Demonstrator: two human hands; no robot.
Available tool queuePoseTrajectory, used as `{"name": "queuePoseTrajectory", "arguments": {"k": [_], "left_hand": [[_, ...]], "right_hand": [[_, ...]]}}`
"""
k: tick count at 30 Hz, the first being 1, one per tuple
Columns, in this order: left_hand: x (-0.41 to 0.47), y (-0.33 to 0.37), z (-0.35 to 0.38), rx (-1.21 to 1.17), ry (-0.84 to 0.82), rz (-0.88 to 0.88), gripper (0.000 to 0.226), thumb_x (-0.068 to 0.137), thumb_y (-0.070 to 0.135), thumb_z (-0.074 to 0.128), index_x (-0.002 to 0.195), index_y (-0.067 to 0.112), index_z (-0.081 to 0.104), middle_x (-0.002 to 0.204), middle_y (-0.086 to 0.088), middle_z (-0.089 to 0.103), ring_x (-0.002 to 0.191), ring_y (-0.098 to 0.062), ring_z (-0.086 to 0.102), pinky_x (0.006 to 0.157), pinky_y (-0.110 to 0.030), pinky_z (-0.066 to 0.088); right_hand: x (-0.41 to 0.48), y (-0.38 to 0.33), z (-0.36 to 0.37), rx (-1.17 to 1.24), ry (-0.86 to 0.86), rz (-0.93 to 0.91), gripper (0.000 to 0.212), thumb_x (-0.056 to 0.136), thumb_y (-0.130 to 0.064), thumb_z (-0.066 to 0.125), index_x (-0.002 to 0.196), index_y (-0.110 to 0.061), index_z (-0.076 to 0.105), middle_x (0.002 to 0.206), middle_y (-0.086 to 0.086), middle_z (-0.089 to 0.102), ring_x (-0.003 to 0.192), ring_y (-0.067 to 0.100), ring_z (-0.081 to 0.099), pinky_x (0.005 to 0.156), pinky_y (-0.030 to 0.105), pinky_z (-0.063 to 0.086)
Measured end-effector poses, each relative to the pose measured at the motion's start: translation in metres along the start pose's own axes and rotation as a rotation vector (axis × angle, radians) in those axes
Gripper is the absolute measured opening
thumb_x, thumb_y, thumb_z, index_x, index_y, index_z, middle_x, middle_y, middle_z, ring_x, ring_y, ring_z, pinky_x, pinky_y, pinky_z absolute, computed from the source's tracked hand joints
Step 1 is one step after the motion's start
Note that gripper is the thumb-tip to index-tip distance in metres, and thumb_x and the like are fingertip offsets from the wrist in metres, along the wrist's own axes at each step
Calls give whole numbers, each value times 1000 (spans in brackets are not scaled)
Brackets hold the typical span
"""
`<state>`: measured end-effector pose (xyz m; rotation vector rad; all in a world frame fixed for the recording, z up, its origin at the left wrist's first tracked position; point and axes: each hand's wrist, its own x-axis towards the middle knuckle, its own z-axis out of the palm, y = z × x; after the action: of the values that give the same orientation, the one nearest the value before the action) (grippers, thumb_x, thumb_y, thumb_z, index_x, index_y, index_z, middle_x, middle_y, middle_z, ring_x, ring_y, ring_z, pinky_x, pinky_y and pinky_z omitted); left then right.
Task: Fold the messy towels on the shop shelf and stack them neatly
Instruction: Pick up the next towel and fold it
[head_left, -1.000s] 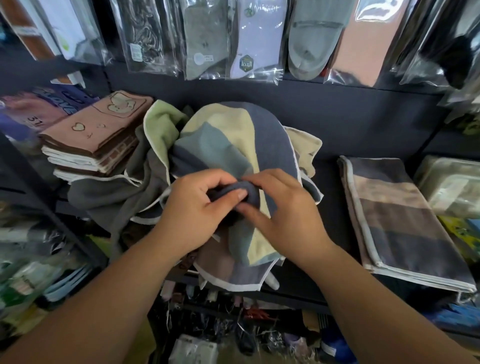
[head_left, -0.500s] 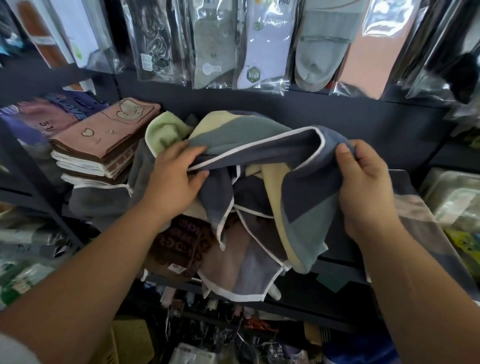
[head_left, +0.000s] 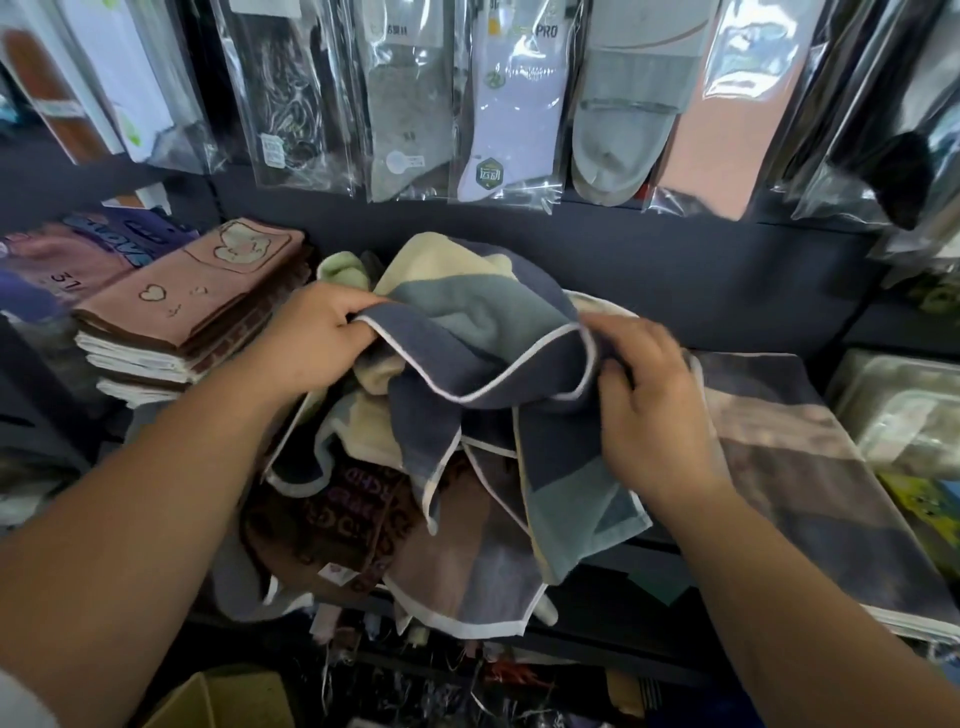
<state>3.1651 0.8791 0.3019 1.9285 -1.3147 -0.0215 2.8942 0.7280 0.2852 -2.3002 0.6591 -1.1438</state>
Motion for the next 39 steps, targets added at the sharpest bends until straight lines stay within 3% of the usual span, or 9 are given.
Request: {"name": "queuePoseTrajectory", "arguments": {"k": [6,10,12,17,23,26,29,35,39], "left_hand": [[18,-1,-21,36,-87,-74,27,97,23,64,83,3,74,74,2,64,69,-3,50,68,-29,44],[0,-8,-15,18,-84,-65,14,89,14,73,101,18,79,87,12,72,80,7,63,72,-11,49],[-14,-21,-9,36,-92,-61,45,78,14,85,120,19,72,112,9,73,105,1,66,93,-21,51],[-46,-52,4,147,118,-58,73,69,27,84,137,16,59,146,-1,47,138,-15,42,114,-21,29],[-79,-66,18,145,460,-261,76,73,7,84,141,13,50,156,-16,29,142,-29,35,117,-33,31],[-82,-73,16,96,560,-453,44,74,28,81,111,11,62,114,-13,62,105,-31,60,90,-40,52],[-81,-69,12,-9,517,-622,39,78,38,63,76,0,57,71,-21,57,68,-36,56,62,-36,41],[-64,-20,-30,-404,771,-378,11,96,28,55,88,32,60,90,1,62,82,-11,56,79,-36,50],[-60,40,-43,-369,554,-156,10,99,24,53,92,31,57,84,10,59,75,-2,54,71,-24,46]], "right_hand": [[-15,-2,37,-364,-611,81,95,74,-89,41,156,-46,19,169,-4,-5,155,26,-4,124,46,13],[-5,10,44,-399,-440,24,72,85,-38,73,148,-40,39,160,4,26,145,36,25,116,47,34],[4,21,41,-281,-306,2,59,79,-8,70,133,-28,61,134,6,54,121,35,50,102,44,46],[31,39,6,-222,39,-14,47,68,9,64,107,-14,76,104,11,65,94,28,62,88,22,43],[42,32,-12,-312,-82,54,46,75,-30,52,116,-22,71,115,13,61,107,38,59,98,43,48],[20,6,8,-299,-297,48,65,77,-54,42,139,-36,46,147,3,44,136,35,39,110,59,36],[2,-4,33,-547,-475,-97,78,82,-81,24,153,-54,9,169,-8,2,155,32,-4,116,70,4],[-14,10,63,-720,-622,-125,83,79,-91,8,153,-56,-6,168,-14,-8,149,35,-29,113,74,-8],[-8,5,61,-672,-656,-68,81,78,-90,8,152,-59,2,168,-17,-8,149,31,-31,115,72,-10]]}}
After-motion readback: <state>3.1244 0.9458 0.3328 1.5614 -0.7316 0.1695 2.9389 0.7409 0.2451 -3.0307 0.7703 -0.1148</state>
